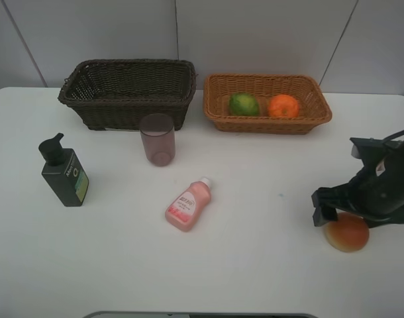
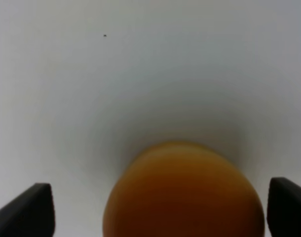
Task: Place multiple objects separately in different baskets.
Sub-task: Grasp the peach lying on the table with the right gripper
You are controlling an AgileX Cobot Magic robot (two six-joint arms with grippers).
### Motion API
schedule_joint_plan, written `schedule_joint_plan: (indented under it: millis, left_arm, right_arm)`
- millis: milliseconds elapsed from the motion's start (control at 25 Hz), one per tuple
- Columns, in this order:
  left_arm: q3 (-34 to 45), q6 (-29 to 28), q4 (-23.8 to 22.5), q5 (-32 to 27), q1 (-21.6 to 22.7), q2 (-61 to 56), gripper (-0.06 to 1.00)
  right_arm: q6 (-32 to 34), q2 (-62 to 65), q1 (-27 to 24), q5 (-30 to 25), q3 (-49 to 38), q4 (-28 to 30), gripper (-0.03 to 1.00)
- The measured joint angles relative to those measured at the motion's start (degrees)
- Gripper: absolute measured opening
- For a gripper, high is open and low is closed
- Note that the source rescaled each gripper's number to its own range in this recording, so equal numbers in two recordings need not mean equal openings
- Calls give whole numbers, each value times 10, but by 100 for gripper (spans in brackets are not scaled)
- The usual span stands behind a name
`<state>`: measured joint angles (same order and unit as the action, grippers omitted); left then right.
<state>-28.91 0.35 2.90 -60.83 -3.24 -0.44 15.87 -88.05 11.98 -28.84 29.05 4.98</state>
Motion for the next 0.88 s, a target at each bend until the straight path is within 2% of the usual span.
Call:
schedule_joint_plan:
  millis: [320,880]
  left_arm:
    - [0,0,0,0,0,0,92]
    - [0,0,0,0,0,0,92]
  right_arm:
    - [0,0,0,0,0,0,80]
    - [0,-37,0,-1,-2,-17,79]
